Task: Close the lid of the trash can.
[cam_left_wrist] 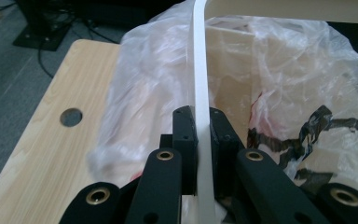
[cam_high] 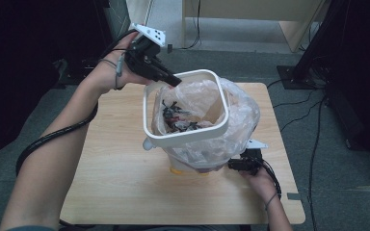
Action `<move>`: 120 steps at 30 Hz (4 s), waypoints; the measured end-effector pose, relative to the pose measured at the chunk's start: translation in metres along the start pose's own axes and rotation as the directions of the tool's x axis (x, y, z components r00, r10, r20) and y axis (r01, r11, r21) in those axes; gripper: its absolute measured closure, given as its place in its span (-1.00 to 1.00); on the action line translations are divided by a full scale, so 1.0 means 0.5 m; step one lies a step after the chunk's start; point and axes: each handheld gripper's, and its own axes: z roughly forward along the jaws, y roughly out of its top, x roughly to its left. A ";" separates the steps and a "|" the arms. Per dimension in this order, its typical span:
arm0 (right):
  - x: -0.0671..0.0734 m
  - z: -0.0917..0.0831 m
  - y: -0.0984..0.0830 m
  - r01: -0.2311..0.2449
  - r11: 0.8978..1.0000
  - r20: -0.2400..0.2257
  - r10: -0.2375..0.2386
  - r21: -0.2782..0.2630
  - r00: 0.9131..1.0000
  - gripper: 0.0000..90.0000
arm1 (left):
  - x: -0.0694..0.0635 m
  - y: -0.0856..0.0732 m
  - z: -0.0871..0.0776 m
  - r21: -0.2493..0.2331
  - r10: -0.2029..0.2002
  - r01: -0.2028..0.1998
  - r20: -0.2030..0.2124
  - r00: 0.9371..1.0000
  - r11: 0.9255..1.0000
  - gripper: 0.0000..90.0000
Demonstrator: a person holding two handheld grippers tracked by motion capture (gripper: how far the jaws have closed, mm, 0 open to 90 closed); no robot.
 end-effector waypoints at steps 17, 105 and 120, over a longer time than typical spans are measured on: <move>0.000 0.000 0.000 0.004 1.000 -0.002 -0.004 0.002 1.000 -0.66 | 0.016 0.033 0.055 0.095 0.046 -0.040 -0.067 0.997 0.995 0.86; 0.001 -0.001 0.000 0.007 1.000 -0.005 -0.007 0.002 1.000 -0.66 | 0.035 -0.160 -0.092 -0.175 -0.150 0.107 -0.254 0.955 0.979 -0.24; 0.001 -0.001 0.000 0.007 1.000 -0.005 -0.007 0.002 1.000 -0.66 | 0.045 -0.238 -0.062 -0.167 -0.154 0.109 -0.284 0.947 0.980 -0.32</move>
